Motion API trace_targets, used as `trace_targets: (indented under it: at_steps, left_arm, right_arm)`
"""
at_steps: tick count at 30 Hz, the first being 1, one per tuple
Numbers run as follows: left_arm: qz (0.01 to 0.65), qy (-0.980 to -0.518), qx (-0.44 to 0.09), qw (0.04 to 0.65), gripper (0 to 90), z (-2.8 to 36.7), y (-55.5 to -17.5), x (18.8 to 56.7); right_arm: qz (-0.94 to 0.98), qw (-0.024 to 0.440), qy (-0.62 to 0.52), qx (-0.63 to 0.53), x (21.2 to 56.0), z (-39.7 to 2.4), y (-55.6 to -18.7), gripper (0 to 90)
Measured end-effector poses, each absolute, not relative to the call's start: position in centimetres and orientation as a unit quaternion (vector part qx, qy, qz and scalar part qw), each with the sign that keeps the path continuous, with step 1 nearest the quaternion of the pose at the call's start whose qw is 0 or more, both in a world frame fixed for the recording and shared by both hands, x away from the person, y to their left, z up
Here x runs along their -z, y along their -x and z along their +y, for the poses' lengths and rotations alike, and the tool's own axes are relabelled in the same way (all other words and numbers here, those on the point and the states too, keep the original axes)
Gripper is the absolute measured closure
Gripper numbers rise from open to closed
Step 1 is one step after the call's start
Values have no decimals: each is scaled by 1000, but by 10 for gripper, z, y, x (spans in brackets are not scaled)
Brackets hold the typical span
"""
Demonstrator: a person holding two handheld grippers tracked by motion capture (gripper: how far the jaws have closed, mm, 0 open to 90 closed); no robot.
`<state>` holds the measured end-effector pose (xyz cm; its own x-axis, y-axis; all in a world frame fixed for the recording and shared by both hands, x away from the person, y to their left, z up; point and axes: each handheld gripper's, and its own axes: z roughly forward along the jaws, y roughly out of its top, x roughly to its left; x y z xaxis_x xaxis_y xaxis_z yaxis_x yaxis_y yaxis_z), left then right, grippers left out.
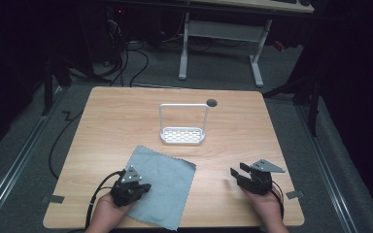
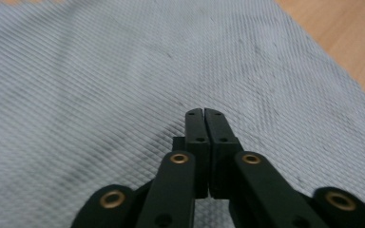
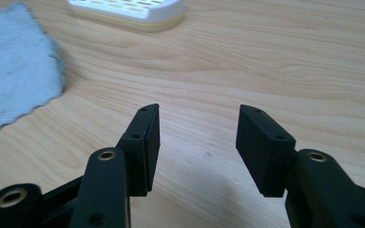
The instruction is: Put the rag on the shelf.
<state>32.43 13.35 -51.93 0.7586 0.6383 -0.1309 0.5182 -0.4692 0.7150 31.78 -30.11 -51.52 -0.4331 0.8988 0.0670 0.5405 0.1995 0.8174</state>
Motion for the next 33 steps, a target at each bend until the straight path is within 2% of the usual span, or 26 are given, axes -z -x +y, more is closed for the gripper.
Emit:
trace_targets:
  at_steps: [3,9,12,13,16,19,23,28,33]
  left_arm:
    - [356,-840,-92,400,884,145,-327,516]
    - [411,-810,-126,399,861,185,-327,514]
    - [433,-794,-138,403,845,201,-324,514]
    - [445,-785,-145,405,833,210,-321,514]
    - [455,-779,-150,405,824,217,-317,514]
    - [464,-775,-154,399,814,224,-311,515]
    - [472,-772,-157,397,814,230,-305,515]
    - [467,-776,-149,396,814,227,-303,517]
    - [434,-803,-130,387,813,205,-308,520]
  right_arm:
    - [748,218,-467,-419,512,-287,-316,520]
    - [787,184,-390,-442,506,-232,-307,626]
    - [809,160,-353,-442,508,-206,-307,754]
    - [821,146,-340,-435,512,-193,-310,833]
    - [837,133,-325,-419,517,-181,-314,900]
    - [861,111,-292,-401,524,-161,-317,900]
    - [880,108,-272,-375,529,-147,-318,900]
    - [879,103,-276,-376,529,-151,-320,900]
    - [875,110,-290,-373,528,-162,-320,900]
